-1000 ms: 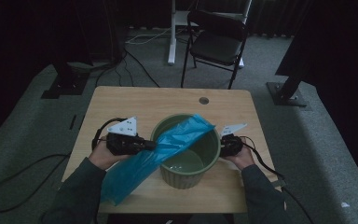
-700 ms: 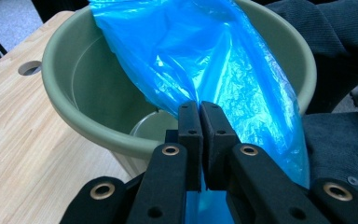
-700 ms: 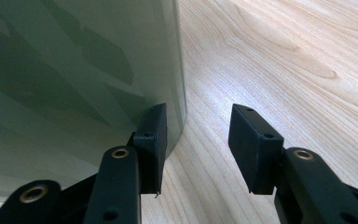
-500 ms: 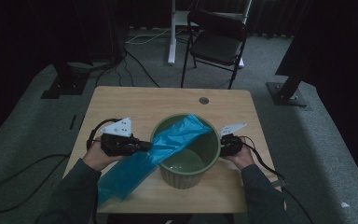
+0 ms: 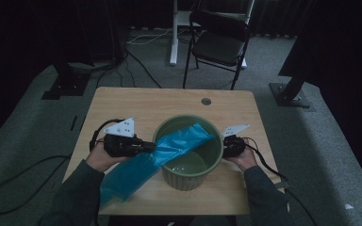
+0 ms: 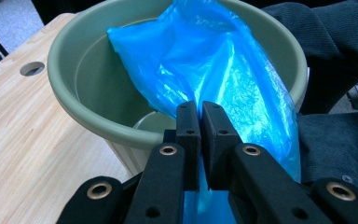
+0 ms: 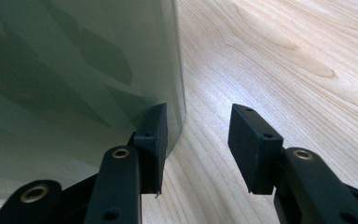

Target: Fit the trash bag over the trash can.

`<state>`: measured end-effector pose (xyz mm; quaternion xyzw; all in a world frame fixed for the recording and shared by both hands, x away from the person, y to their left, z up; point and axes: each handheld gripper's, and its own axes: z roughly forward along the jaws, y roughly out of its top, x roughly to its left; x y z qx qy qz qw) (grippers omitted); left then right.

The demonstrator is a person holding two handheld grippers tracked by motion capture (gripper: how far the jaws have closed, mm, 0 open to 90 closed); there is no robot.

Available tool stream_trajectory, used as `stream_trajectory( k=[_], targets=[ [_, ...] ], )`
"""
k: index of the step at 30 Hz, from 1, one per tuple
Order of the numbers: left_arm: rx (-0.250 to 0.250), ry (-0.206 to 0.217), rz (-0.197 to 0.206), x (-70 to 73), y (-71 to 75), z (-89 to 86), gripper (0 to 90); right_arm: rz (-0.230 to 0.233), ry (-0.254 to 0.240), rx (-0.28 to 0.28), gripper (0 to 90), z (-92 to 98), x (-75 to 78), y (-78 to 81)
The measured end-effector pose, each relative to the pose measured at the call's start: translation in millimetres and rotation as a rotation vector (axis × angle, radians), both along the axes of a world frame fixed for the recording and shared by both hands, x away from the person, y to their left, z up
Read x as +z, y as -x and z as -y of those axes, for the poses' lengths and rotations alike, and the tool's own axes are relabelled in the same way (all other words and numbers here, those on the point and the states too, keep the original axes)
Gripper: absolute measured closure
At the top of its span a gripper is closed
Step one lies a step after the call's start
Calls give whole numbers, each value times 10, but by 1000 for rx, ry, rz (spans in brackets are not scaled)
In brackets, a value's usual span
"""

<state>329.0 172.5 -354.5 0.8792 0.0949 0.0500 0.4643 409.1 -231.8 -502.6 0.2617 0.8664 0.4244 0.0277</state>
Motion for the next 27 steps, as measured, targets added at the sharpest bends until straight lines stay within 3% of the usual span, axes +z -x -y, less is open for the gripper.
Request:
stream_trajectory(
  k=[10, 17, 22, 27],
  targets=[
    [5, -4, 2, 27, -32, 119, 852, 0, 0, 0, 567, 0, 1, 0],
    [38, 10, 0, 59, -100, 195, 858, 0, 0, 1, 567, 0, 1, -1],
    [62, 28, -23, 32, -176, 279, 868, 2, -5, 0, 565, 5, 7, 0],
    [81, 36, -8, 61, -141, 254, 768, 3, -5, 1, 565, 6, 9, 1]
  ],
)
